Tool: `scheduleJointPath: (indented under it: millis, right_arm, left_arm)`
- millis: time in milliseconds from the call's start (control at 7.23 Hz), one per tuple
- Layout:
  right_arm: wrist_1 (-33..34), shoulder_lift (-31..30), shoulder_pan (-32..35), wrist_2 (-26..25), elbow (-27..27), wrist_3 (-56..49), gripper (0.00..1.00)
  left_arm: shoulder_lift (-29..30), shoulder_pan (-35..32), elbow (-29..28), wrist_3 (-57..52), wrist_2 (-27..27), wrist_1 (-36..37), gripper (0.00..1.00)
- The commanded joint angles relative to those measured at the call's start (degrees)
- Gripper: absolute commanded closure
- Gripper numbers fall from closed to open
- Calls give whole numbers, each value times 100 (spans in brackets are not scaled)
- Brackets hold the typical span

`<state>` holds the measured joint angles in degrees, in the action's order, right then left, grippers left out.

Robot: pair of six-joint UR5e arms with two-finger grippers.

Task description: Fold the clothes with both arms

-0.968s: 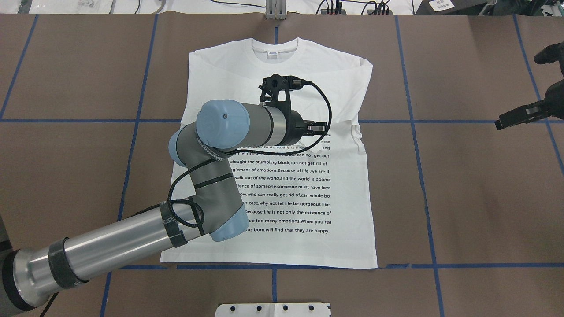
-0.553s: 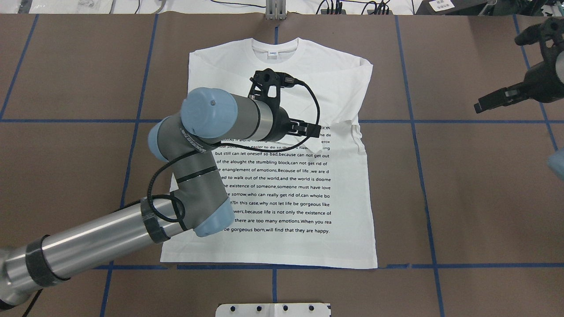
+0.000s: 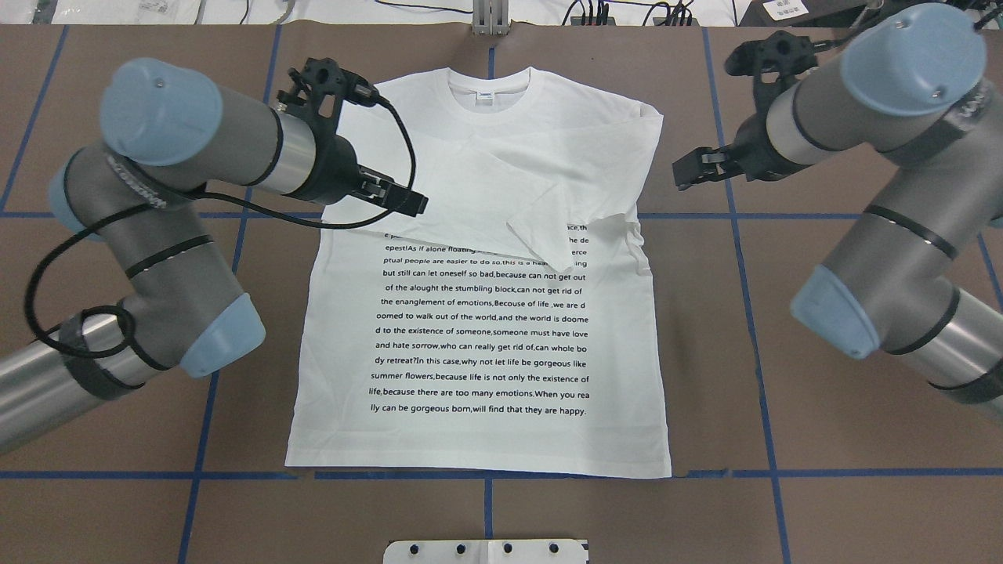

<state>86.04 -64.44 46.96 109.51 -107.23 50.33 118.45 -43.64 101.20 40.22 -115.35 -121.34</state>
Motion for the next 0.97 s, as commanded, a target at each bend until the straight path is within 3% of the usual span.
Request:
scheduleJointPath:
  millis: [0, 277, 415, 553, 830]
  right_arm:
    - [536, 1200, -589, -691, 926, 476, 0]
    - [458, 2369, -985, -1237, 2401, 1239, 2]
    - [388, 2696, -1204, -1561, 2878, 1573, 6]
    - [48, 2926, -1424, -1903, 3414, 1898, 14]
    - [-421, 2998, -1567, -2169, 3971, 2042, 39]
  left_arm:
    - [-961, -565, 645, -1135, -548, 76, 0]
    - [-1052, -742, 647, -1201, -831, 67, 0]
    - [-1070, -743, 647, -1201, -831, 58, 0]
    - [-1070, -751, 647, -1201, -823, 58, 0]
    - [-1087, -751, 647, -1184, -814, 58, 0]
